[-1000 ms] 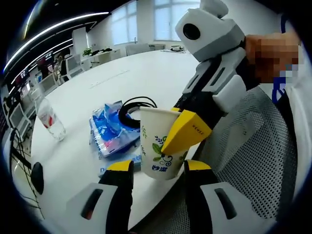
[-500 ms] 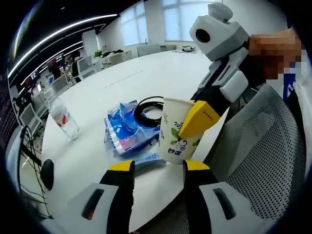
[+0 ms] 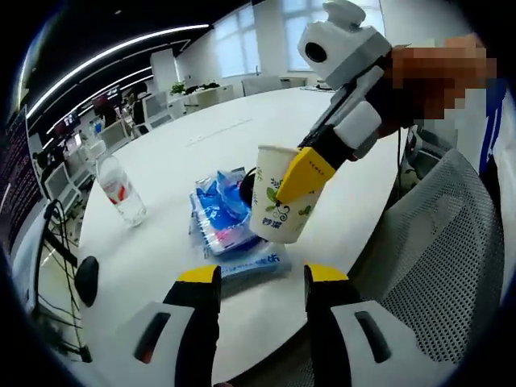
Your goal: Arrange the tabletop items into an orderly group along one side of the table until the central work area is clear of visible clutter.
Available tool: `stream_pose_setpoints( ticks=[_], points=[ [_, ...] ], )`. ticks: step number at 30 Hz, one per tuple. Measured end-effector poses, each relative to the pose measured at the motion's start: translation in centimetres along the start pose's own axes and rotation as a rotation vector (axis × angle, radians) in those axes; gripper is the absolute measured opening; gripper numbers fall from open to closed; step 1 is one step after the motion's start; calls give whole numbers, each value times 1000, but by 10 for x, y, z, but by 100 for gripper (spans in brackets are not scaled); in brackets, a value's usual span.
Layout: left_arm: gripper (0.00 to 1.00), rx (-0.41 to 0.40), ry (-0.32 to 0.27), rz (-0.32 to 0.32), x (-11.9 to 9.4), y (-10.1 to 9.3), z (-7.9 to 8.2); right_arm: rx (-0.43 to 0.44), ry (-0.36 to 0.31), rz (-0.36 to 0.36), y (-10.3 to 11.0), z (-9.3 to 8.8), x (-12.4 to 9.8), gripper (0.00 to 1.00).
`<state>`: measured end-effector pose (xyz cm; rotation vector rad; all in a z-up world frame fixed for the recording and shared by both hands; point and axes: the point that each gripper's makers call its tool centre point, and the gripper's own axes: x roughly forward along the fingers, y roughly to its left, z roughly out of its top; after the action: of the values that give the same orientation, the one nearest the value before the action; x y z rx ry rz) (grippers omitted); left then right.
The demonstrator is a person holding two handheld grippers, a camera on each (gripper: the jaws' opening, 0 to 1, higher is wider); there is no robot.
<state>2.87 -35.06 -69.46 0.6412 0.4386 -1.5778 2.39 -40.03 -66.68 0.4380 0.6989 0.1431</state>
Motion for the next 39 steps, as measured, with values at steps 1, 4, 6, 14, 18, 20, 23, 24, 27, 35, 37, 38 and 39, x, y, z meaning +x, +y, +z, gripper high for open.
stream_pose_setpoints(
  ticks=[1, 4, 6, 14, 18, 20, 23, 24, 27, 35, 37, 38, 39],
  points=[
    [40, -2, -3, 4, 0, 1, 0, -8, 0, 2, -1, 5, 2, 0],
    [39, 13, -10, 21, -2, 4, 2, -32, 28, 8, -1, 18, 11, 0],
    [39, 7, -18, 18, -2, 3, 3, -125, 50, 24, 5, 29, 17, 0],
    [39, -3, -18, 29, -3, 6, 3, -213, 111, 89, 17, 53, 48, 0],
    [39, -18, -23, 37, -3, 9, 3, -245, 113, 104, 16, 68, 59, 0],
    [39, -25, -24, 38, -3, 10, 3, -251, 114, 102, 11, 77, 63, 0],
    [40, -47, -34, 33, -4, 12, 4, -255, 107, 104, 5, 92, 68, 0],
    [40, -51, -36, 34, -4, 12, 4, -263, 114, 95, 0, 94, 71, 0],
    [40, -66, -37, 32, -4, 13, 4, -290, 160, 88, -17, 96, 79, 0],
    [39, -101, -38, 33, -4, 16, 2, -354, 236, -6, -70, 109, 95, 0],
    [39, -101, -38, 32, -4, 16, 2, -397, 269, -39, -82, 110, 100, 0],
    [39, -100, -38, 32, -4, 16, 2, -422, 281, -51, -88, 109, 103, 0],
    [40, -98, -39, 31, -4, 16, 2, -417, 291, -65, -95, 108, 107, 0]
  ],
)
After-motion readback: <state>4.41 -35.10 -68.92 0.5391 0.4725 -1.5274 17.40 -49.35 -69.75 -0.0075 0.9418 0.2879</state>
